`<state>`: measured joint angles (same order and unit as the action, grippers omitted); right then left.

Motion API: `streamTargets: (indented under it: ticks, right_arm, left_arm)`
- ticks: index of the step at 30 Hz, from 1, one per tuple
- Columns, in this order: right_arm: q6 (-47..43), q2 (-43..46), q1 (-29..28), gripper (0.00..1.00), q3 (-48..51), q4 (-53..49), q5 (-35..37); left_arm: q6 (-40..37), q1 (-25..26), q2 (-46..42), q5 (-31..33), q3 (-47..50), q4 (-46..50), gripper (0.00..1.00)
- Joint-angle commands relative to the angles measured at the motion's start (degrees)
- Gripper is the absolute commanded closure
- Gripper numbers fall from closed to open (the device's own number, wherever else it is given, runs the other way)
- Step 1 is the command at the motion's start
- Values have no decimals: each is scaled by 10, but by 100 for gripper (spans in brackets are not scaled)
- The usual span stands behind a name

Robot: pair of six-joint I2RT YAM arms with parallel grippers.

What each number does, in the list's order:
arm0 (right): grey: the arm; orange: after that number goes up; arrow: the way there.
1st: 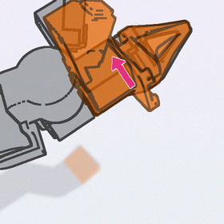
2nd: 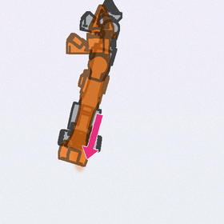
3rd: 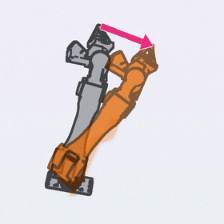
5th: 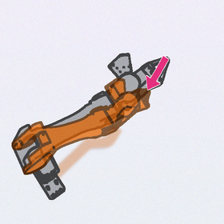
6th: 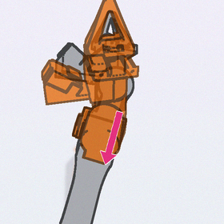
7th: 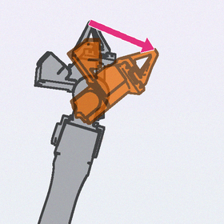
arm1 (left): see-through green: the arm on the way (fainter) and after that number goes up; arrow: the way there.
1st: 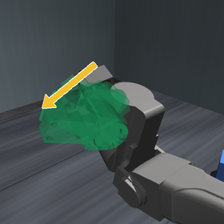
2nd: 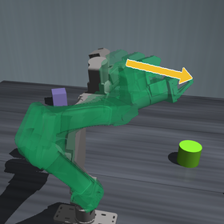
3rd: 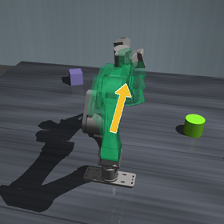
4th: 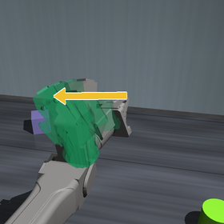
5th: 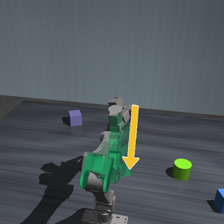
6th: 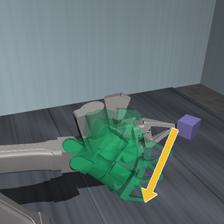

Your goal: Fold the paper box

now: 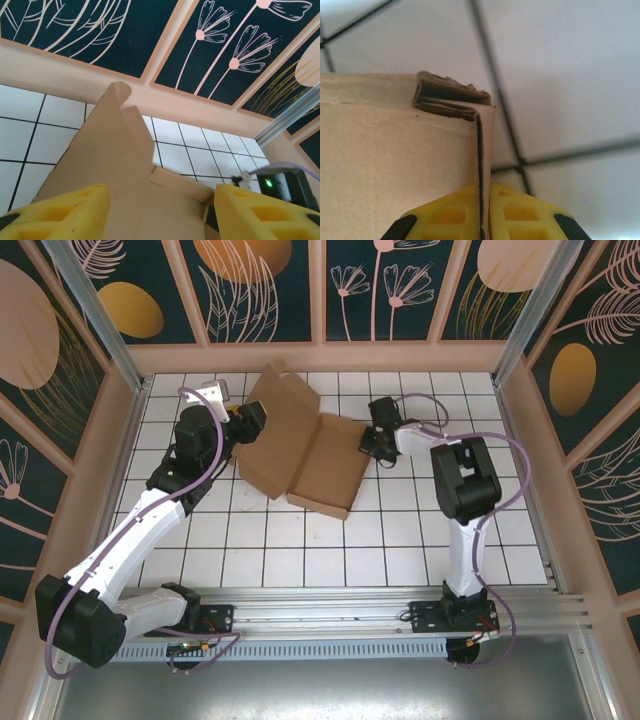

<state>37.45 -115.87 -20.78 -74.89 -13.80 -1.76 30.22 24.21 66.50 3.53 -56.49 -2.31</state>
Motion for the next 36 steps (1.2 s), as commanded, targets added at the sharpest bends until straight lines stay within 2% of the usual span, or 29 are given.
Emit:
streamTargets:
  ticks: [1,3,4,5,7,11,13,15,17,18,21,25,27,28,31,34,36]
  right_arm:
    - [178,68,-11,90,108,79,-15]
    - [231,101,-27,89,174,128,-47]
    - [242,117,-43,84,196,149,-61]
    - [245,125,-57,77,203,144,-62]
    - [242,143,-88,56,208,111,-51]
    - [222,211,-94,37,242,59,4]
    - [146,244,-85,33,229,20,59]
    - [29,261,-79,31,192,-6,106]
    - [-112,283,-79,26,175,24,104]
    - [-185,290,-75,25,170,54,60]
    - [-334,235,-72,25,77,14,33]
    - [-431,104,-48,35,-75,-81,4]
    - [-451,59,-32,38,-129,-108,-26]
    - [-455,35,-18,39,-153,-122,-66]
    - [-474,-23,-3,38,-209,-158,-122]
    - [-483,-51,-3,36,-220,-167,-187]
    - [-479,-65,-5,36,-222,-171,-197]
  left_arm:
    - [3,-3,-15,-2,-3,-8,42]
    - [5,-3,-15,-5,-5,-8,43]
    - [6,-3,-14,-5,-4,-8,42]
    - [6,-3,-14,-5,-5,-7,42]
    - [7,-3,-14,-7,-5,-7,42]
    - [7,-3,-10,-10,-5,-8,42]
    - [7,-3,-10,-12,-4,-8,42]
    - [7,-3,-10,-13,-4,-8,42]
    - [6,-3,-9,-14,-4,-9,42]
    - [6,-3,-8,-14,-4,-9,42]
    - [7,-3,-5,-20,-5,-11,42]
    - [2,-3,-4,-20,-5,-12,42]
    - [1,-3,-7,-20,-4,-13,43]
    - [-2,-3,-10,-19,-3,-14,42]
    - [-9,-3,-18,-11,-2,-15,42]
    - [-9,-3,-22,-11,2,-16,42]
    - [-6,-3,-23,-17,3,-18,42]
